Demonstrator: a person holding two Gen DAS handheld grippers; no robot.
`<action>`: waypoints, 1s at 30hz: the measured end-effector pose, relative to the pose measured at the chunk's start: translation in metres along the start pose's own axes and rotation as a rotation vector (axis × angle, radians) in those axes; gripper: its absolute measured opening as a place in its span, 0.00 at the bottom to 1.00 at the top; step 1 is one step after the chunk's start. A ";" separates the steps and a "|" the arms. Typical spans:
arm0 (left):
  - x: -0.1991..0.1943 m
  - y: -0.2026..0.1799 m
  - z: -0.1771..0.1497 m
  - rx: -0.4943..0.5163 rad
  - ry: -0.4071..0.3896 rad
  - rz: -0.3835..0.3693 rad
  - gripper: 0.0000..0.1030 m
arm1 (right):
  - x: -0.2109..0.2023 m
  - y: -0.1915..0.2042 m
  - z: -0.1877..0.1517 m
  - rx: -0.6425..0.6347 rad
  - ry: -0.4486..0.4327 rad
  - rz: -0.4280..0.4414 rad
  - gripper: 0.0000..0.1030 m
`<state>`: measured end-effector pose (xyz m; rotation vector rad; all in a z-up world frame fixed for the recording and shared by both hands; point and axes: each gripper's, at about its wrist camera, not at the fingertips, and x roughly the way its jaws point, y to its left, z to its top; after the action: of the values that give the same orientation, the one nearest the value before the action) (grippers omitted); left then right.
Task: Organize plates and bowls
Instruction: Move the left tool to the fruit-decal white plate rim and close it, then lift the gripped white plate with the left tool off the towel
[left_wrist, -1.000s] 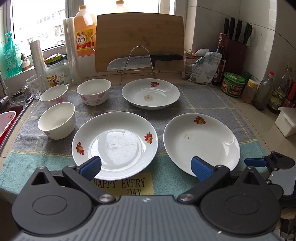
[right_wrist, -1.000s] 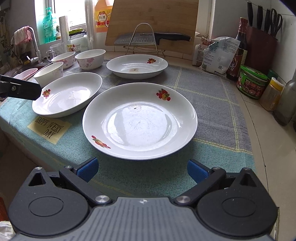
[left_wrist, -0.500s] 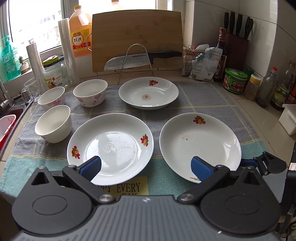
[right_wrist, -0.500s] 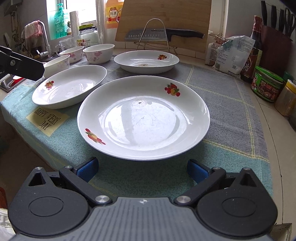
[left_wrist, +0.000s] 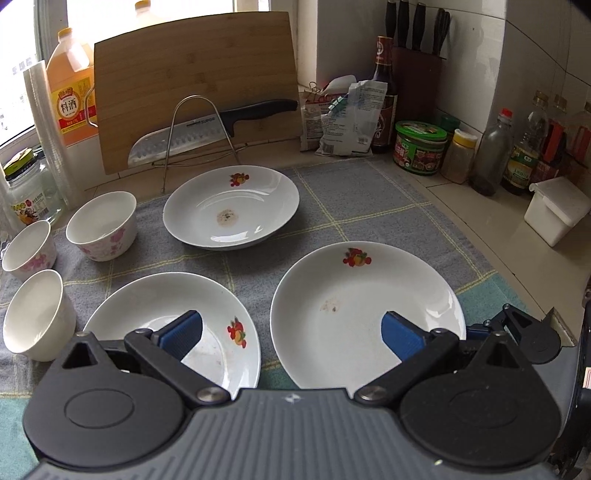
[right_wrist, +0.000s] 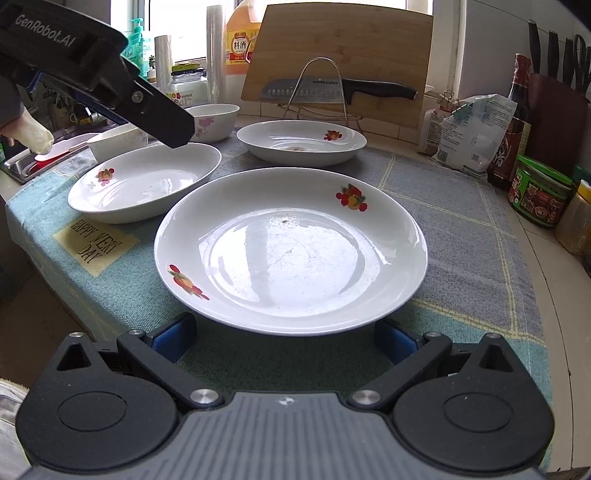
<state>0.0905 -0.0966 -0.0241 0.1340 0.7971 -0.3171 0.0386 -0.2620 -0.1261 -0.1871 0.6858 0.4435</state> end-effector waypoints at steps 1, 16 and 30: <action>0.005 0.001 0.004 0.006 0.006 -0.025 0.99 | 0.000 0.001 -0.001 0.005 -0.005 -0.005 1.00; 0.099 0.000 0.049 0.197 0.208 -0.295 0.99 | 0.003 0.005 -0.002 0.057 -0.029 -0.068 1.00; 0.142 0.002 0.055 0.371 0.420 -0.517 0.86 | 0.000 0.010 -0.007 0.078 -0.053 -0.101 1.00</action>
<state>0.2215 -0.1399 -0.0885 0.3512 1.1813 -0.9486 0.0303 -0.2551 -0.1321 -0.1354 0.6372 0.3233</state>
